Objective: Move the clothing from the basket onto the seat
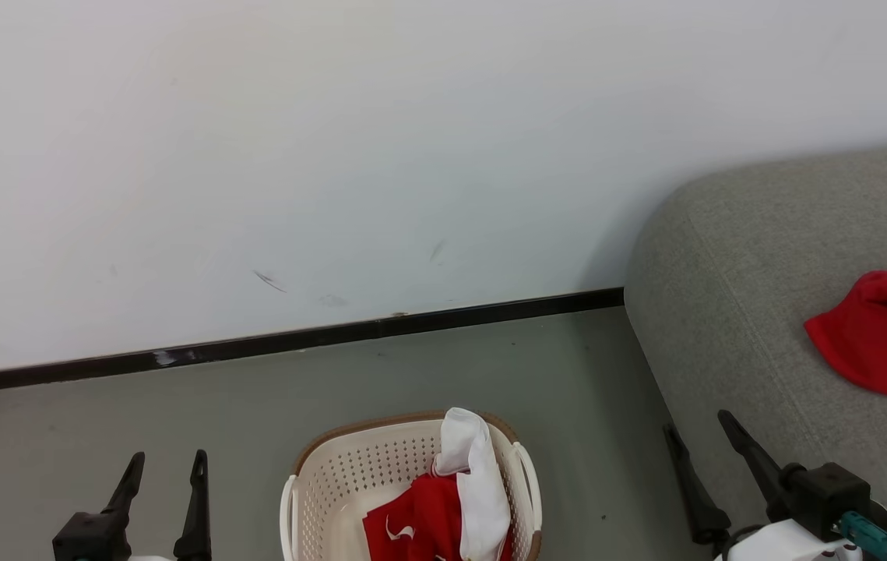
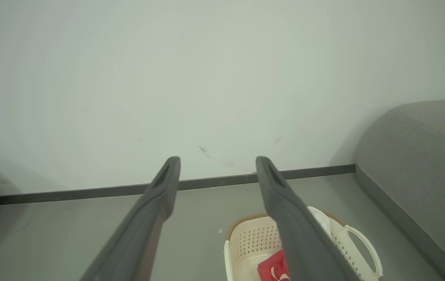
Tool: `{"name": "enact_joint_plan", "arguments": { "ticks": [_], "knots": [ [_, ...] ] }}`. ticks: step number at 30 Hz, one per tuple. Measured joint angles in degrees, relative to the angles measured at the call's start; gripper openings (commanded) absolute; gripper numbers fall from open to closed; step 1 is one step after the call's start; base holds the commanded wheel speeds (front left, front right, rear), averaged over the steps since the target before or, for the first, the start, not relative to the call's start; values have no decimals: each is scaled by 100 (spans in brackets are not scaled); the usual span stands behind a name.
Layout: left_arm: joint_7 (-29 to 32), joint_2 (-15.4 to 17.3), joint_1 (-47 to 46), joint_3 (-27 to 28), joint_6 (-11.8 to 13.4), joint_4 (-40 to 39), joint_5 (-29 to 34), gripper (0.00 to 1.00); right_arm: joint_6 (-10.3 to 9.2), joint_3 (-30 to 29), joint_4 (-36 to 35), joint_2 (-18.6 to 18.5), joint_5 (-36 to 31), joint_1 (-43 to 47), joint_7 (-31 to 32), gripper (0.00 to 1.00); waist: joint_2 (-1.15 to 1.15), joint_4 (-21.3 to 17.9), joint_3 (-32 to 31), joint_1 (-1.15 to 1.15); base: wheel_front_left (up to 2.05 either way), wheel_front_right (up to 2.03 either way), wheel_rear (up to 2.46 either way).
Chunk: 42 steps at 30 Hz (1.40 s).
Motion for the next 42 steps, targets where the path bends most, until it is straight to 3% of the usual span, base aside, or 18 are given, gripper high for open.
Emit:
{"name": "enact_joint_plan", "arguments": {
  "ticks": [25,42],
  "knots": [
    [124,214,63,-233,-19,-144,212,100,0,132,-557,14,129,211,174,100,0,5,353,0,0,0,0],
    [568,142,-927,-803,-323,-172,468,100,0,-93,-1022,16,138,19,197,100,0,-75,1012,0,0,0,0]
  ]
}}
